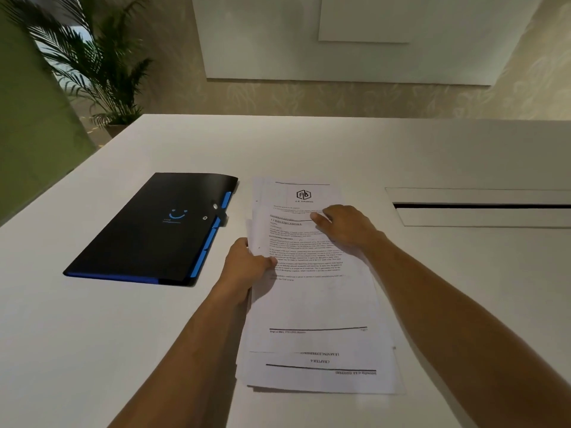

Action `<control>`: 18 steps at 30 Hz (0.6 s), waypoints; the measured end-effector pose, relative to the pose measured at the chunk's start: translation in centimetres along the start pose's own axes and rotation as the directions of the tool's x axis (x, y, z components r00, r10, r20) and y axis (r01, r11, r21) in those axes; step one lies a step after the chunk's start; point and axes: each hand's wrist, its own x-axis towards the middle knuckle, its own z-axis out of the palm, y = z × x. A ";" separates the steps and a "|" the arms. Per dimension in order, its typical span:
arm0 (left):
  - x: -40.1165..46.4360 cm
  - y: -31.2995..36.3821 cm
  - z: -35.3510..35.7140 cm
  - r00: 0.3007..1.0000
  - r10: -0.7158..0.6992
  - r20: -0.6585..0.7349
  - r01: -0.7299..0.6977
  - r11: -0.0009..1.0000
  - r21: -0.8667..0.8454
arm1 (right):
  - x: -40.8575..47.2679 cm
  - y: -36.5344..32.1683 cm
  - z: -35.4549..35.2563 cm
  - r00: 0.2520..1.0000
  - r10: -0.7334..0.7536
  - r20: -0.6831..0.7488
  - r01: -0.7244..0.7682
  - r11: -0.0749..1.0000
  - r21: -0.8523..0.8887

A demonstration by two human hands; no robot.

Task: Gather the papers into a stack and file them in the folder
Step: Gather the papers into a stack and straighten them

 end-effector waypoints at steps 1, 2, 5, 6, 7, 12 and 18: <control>0.1 0.2 0.1 1.000 0.011 0.002 -0.011 1.000 0.012 | -0.2 0.2 0.1 1.000 -0.009 -0.002 0.009 1.000 0.010; 0.1 0.4 0.1 1.000 0.017 0.007 -0.017 1.000 0.015 | -0.4 0.3 0.1 1.000 -0.002 0.005 0.002 1.000 0.027; 0.1 1.0 0.2 0.999 -0.012 0.038 0.013 0.999 -0.035 | -0.7 0.6 0.2 1.000 0.002 0.022 -0.004 0.996 0.088; 0.0 1.2 0.2 0.998 -0.018 0.055 0.021 0.998 -0.055 | -0.9 0.6 0.1 0.999 0.012 0.031 -0.015 0.994 0.110; 0.0 1.4 0.2 0.997 -0.014 0.073 0.019 0.998 -0.067 | -1.0 0.5 0.0 0.999 0.015 0.040 -0.020 0.990 0.138; -0.5 1.9 0.0 0.996 0.015 0.091 -0.009 0.997 -0.073 | -2.7 0.2 -0.6 0.987 0.103 0.120 -0.141 0.920 0.365; -1.9 2.6 -0.1 0.990 0.094 0.105 -0.066 0.967 -0.247 | -5.1 0.8 -1.8 0.835 0.550 0.000 -0.410 0.623 0.666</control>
